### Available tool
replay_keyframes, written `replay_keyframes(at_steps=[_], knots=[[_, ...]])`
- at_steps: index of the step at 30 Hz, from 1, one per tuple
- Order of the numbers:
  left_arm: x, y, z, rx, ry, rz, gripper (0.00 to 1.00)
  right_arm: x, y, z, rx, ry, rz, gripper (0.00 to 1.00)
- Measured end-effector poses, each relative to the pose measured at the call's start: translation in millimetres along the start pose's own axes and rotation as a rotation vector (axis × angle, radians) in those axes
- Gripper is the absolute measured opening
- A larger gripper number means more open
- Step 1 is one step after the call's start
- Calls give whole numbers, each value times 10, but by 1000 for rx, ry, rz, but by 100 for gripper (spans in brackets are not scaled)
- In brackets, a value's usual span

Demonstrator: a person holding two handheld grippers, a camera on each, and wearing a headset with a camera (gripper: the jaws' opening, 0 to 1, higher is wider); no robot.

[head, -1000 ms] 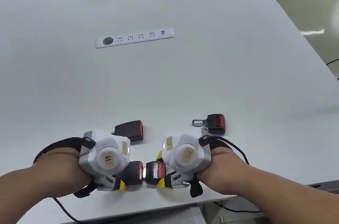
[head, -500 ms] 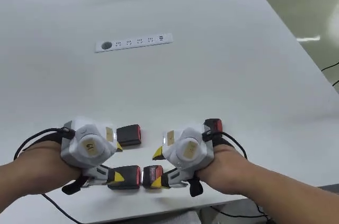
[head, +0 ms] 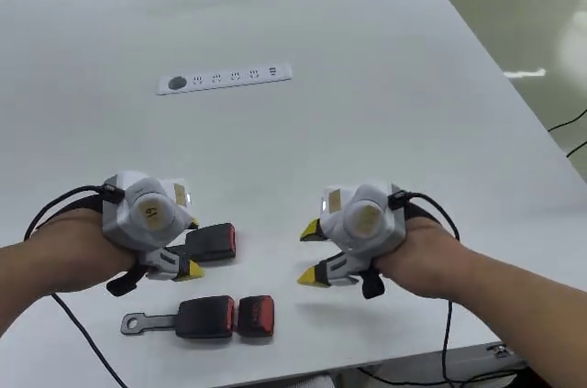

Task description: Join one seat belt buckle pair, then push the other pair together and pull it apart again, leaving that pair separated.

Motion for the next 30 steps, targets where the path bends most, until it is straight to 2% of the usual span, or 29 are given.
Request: replay_keyframes(at_steps=[6,11,14,20,24,27,30], knots=[[-164,-53,-102,-22,-7,-5,45,284,-238,111,-47,-36,-8,32],[-214,-89,-188,-61,-20,-31,46,442,-518,173,-117,-76,20,36],[-255,-111,-251,-61,-27,-20,46,479,-620,200,-123,-65,4,35],[-302,-146,-338,-73,-45,3,47,571,-733,177,-142,-54,2,35],[-273,-158,-398,-96,-82,-29,46,573,-756,128,-151,-37,8,35],[-265,-147,-418,-110,-91,-55,42,577,-753,125,-149,-29,13,34],[-268,-107,-398,-93,-84,-45,34,593,-769,117,-149,-17,22,33]])
Point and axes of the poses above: the centre of the closed fingertips' face, and the gripper's own axes: z roughly backward along the fingers, x roughly to its right, y roughly out of its top, the point moved 8 cm from there along z, roughly backward along the fingers, and after that the axes turned 7 degrees about -y, right-handed, at the moved point
